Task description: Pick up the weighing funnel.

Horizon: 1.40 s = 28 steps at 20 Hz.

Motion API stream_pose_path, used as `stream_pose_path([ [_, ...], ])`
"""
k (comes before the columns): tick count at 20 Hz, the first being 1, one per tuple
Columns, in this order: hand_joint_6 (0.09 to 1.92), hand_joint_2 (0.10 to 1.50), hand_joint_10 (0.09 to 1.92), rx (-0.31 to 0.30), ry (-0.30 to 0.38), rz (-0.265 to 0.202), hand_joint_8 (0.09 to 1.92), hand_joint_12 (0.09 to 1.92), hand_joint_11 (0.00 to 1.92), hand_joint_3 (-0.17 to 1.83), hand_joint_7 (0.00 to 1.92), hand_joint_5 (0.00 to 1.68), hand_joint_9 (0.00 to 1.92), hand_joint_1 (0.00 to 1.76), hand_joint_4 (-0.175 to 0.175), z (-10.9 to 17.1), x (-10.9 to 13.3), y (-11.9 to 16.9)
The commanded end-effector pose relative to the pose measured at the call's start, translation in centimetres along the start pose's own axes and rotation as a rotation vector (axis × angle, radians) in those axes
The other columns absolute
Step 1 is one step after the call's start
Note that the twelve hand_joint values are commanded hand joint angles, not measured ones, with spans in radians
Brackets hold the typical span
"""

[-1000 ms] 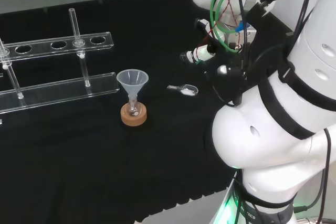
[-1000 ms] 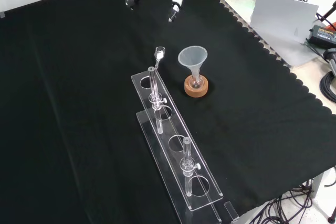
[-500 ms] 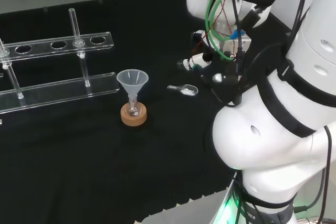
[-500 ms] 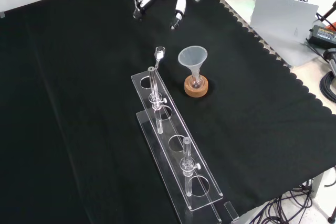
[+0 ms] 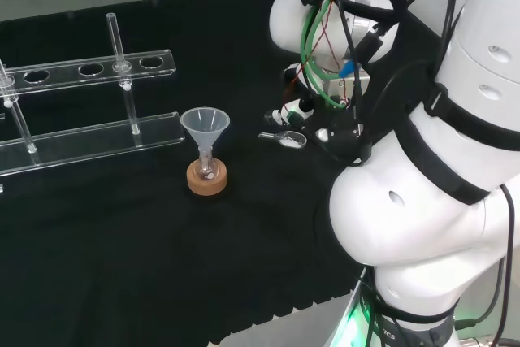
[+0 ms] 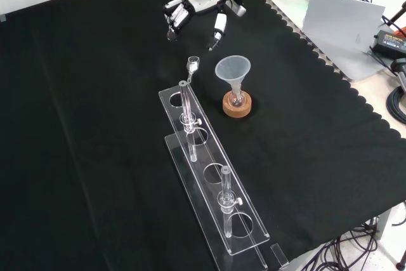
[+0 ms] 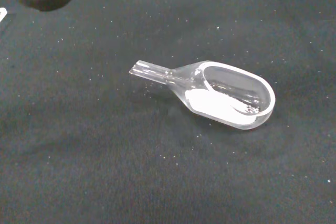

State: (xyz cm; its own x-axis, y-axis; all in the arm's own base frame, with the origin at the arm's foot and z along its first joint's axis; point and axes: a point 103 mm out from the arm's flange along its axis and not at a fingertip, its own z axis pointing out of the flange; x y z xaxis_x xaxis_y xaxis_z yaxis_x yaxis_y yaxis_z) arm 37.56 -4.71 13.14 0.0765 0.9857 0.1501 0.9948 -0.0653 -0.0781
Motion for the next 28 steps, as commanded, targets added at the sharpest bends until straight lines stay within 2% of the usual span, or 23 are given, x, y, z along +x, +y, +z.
stream_pose_path([
  [1, 0.09, 0.67, 0.61, -0.017, -0.025, 0.008, 0.51, 1.55, 0.0, 0.29, 0.71, 0.63, 0.56, 0.77, -0.014, 1.2, 0.5, 0.4],
  [6, 0.09, 0.66, 0.59, -0.026, -0.038, 0.028, 0.51, 1.55, 0.01, 0.33, 0.72, 0.65, 0.57, 0.78, -0.013, 1.7, 0.3, 0.5],
  [13, 0.1, 0.64, 0.58, -0.002, -0.062, 0.034, 0.52, 1.55, 0.02, 0.4, 0.73, 0.66, 0.58, 0.79, -0.01, 2.7, 0.4, 0.9],
  [19, 0.13, 0.63, 0.58, 0.017, -0.091, 0.049, 0.52, 1.55, 0.02, 0.41, 0.74, 0.7, 0.59, 0.79, 0.014, 3.7, 0.5, 0.9],
  [28, 0.2, 0.6, 0.56, 0.062, -0.114, 0.08, 0.5, 1.55, 0.02, 0.47, 0.77, 0.68, 0.6, 0.79, 0.013, 5.0, 0.2, 0.9],
])
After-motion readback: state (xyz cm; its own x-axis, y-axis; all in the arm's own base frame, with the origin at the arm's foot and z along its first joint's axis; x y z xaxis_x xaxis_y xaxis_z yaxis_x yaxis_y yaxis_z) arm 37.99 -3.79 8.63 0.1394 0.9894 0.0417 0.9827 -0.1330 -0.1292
